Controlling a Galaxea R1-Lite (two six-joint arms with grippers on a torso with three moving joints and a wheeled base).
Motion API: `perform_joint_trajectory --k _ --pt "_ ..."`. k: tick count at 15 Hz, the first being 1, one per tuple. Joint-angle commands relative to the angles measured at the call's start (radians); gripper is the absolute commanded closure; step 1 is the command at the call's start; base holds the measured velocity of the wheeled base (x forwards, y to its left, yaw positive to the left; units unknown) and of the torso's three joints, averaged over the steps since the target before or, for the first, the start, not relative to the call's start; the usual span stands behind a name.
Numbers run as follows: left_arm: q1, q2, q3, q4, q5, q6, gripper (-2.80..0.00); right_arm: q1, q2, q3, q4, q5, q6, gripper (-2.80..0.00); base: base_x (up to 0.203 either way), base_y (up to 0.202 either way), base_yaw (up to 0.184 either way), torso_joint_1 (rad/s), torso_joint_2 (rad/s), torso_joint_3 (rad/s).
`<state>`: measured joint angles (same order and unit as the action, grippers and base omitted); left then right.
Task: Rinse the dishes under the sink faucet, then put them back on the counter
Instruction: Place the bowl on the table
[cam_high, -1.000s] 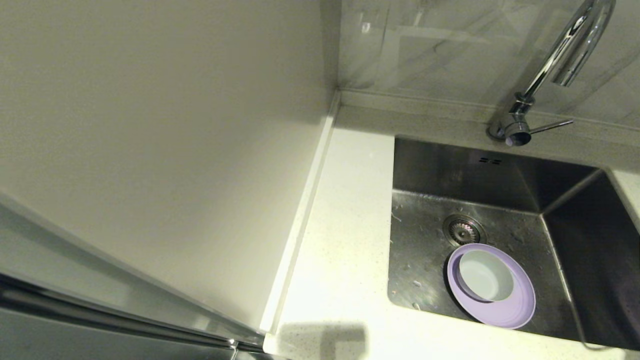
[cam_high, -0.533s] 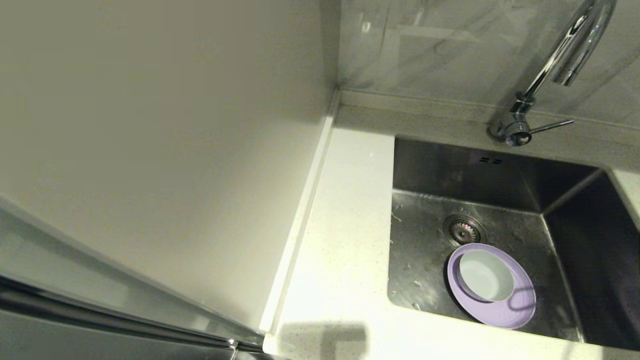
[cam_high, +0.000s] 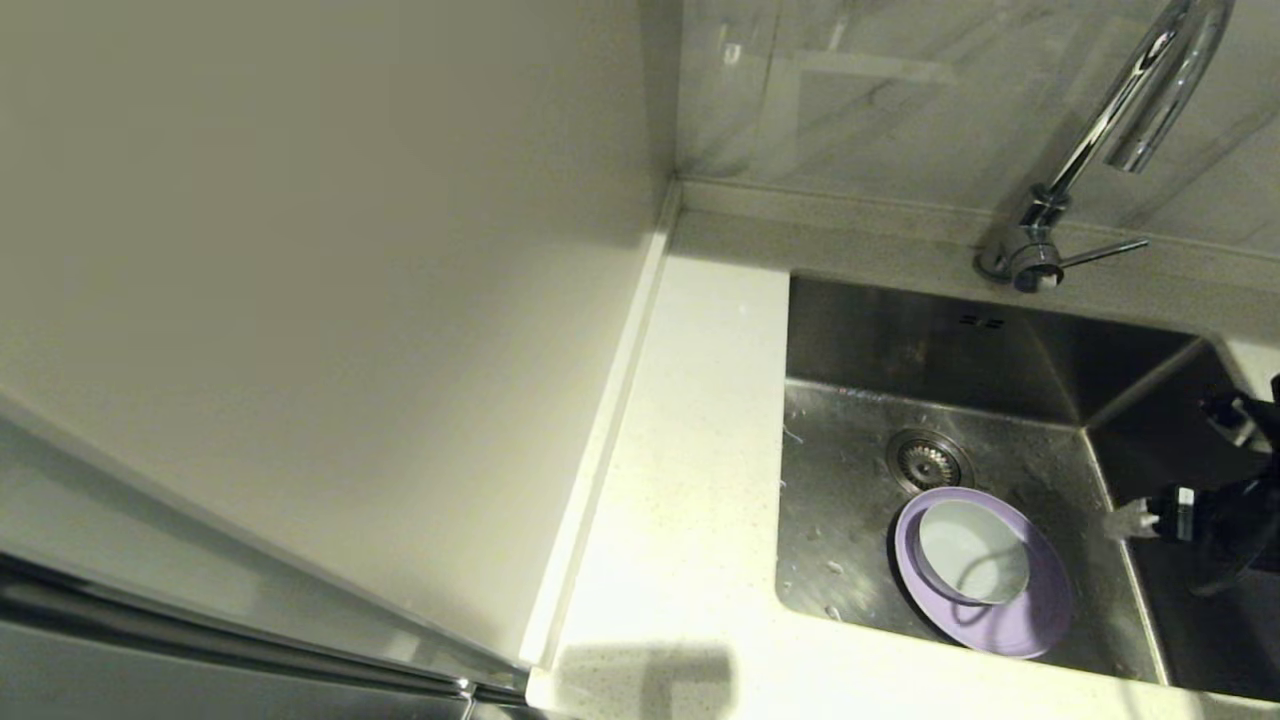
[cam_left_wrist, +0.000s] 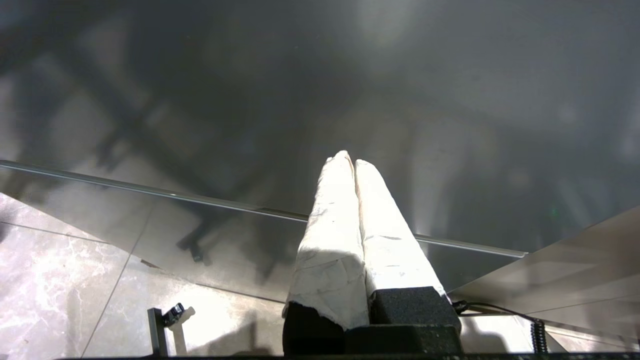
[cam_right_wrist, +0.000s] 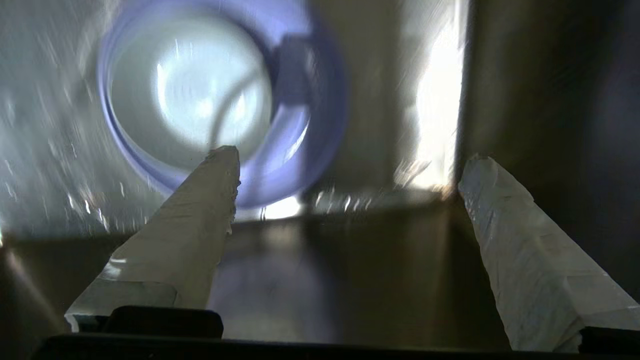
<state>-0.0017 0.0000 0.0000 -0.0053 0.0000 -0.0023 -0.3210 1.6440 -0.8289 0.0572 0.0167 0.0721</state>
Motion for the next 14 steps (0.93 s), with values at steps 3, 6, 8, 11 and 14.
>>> perform_joint_trajectory --k 3,6,8,11,14 --pt "0.000 0.000 0.003 -0.001 0.000 -0.001 0.00 -0.005 0.141 0.033 0.000 0.012 0.025 -2.80 0.000 0.000 0.000 0.000 0.00 0.000" --pt "0.000 0.000 0.002 -0.001 0.000 0.000 0.00 -0.006 0.181 0.028 -0.002 0.043 0.031 -2.80 0.000 0.000 0.000 0.000 0.00 0.000" --pt "0.000 0.000 0.002 -0.001 0.000 -0.001 0.00 -0.006 0.180 0.033 0.000 0.087 0.031 -2.80 0.000 0.000 0.000 0.000 0.00 0.000" --pt "0.000 0.000 0.003 -0.001 0.000 -0.001 0.00 0.012 0.184 0.002 -0.002 0.178 0.025 -2.80 0.000 0.000 0.000 0.000 0.00 0.000" --pt "0.000 0.000 0.002 -0.001 0.000 -0.001 0.00 0.071 0.225 -0.044 -0.105 0.252 0.012 -2.80 0.000 0.000 0.000 0.000 0.00 0.000"
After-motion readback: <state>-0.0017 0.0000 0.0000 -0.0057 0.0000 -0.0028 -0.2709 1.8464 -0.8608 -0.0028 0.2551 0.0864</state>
